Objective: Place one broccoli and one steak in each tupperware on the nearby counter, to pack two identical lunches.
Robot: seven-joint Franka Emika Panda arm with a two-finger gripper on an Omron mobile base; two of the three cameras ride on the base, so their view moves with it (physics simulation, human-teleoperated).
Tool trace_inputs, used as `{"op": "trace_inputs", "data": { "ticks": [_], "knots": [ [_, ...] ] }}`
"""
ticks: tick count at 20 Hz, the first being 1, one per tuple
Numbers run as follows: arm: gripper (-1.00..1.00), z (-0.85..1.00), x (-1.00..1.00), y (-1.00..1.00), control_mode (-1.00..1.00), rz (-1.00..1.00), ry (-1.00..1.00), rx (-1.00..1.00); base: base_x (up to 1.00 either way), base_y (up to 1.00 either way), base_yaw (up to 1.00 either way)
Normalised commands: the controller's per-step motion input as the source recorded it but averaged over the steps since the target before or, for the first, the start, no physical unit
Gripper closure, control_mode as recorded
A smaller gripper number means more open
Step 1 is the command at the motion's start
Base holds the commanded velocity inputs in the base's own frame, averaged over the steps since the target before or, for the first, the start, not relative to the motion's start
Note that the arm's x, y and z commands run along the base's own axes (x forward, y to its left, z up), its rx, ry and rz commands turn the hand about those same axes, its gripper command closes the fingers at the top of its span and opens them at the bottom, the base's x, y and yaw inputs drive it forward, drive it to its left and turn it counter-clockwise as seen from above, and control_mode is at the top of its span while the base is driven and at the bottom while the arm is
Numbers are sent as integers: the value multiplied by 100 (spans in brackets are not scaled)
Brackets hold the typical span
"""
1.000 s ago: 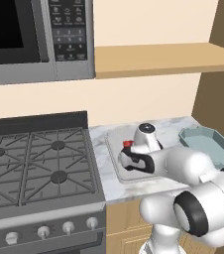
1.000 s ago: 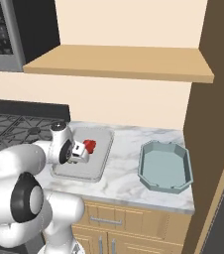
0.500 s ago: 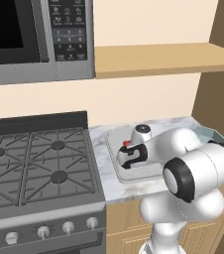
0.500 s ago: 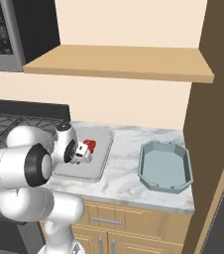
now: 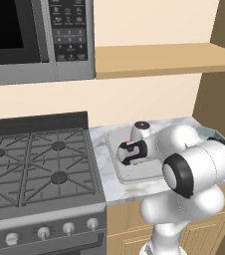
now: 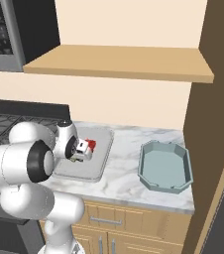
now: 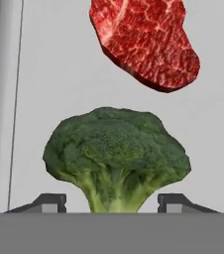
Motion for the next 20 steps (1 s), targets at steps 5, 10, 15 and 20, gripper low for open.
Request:
{"op": "trace_inputs", "data": {
  "ticks": [5, 10, 15, 20],
  "knots": [
    [-100, 19, -4, 0, -100, 0, 0, 0, 0, 0, 0],
    [-100, 61, -46, -5, -100, -1, 0, 0, 0, 0, 0],
    [-100, 59, -67, -7, -100, -2, 0, 0, 0, 0, 0],
    [-100, 56, -83, -26, -100, -3, 0, 0, 0, 0, 0]
  ]
}}
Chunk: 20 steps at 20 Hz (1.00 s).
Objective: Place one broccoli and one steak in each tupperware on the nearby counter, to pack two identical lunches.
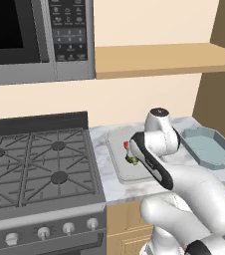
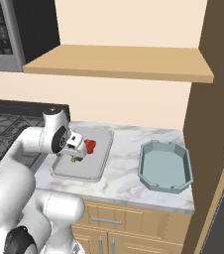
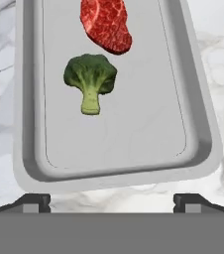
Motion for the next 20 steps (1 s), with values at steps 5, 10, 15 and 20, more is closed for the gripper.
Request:
{"op": "trace_inputs", "data": {
  "ticks": [5, 10, 15, 20],
  "knots": [
    [-100, 48, -89, -39, -100, -1, -5, 0, 0, 0, 0],
    [-100, 32, -76, -3, -100, 0, -18, -1, 0, 0, 0],
    [-100, 37, -60, 0, -100, 0, -13, -4, 0, 0, 0],
    [-100, 8, -14, 0, 100, 0, -2, -1, -71, 0, 0]
  ]
}}
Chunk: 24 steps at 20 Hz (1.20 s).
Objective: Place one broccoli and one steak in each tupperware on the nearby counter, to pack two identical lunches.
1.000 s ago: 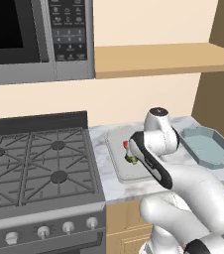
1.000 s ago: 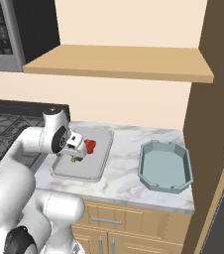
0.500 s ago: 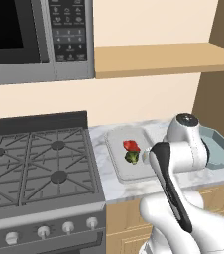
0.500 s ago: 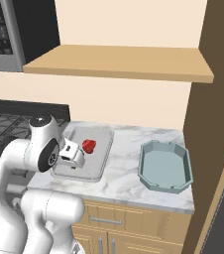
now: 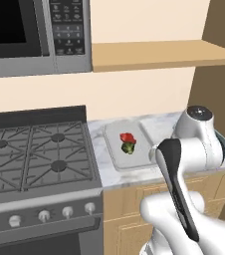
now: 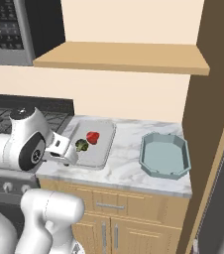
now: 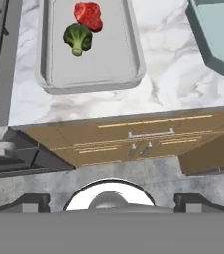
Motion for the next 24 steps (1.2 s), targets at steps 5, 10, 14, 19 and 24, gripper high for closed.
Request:
{"op": "trace_inputs", "data": {
  "ticks": [5, 10, 14, 19, 24],
  "knots": [
    [-100, 0, 0, 0, 100, 0, 0, 0, -100, -17, 0],
    [-100, 0, 0, 0, 100, 0, 0, 0, -100, -25, 0],
    [-100, 0, 0, 0, 100, 0, 0, 0, -100, -9, 0],
    [-100, 0, 0, 0, 100, 0, 0, 0, -77, -9, 0],
    [-100, 0, 0, 0, 100, 0, 0, 0, -57, -30, 0]
  ]
}}
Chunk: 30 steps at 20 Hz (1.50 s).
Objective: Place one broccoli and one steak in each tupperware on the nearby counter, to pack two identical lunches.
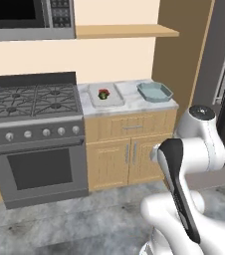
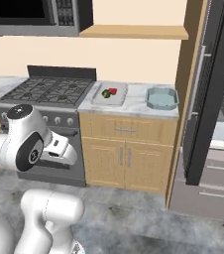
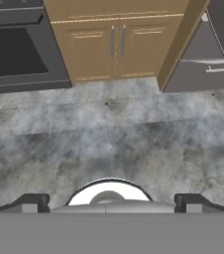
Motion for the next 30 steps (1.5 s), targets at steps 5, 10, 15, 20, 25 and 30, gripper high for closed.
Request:
{"op": "trace_inputs", "data": {
  "ticks": [5, 10, 15, 20, 25, 30],
  "knots": [
    [-100, 0, 0, 0, 100, 0, 0, 0, -20, -67, -1],
    [-100, 0, 0, 0, 100, 0, 0, 0, 0, -92, 0],
    [-100, 0, 0, 0, 100, 0, 0, 0, 7, -94, 0],
    [-100, 0, 0, 0, 100, 0, 0, 0, 0, -89, 0],
    [-100, 0, 0, 0, 100, 0, 0, 0, 1, -96, 0],
    [-100, 0, 0, 0, 100, 0, 0, 0, 0, -94, 0]
  ]
}}
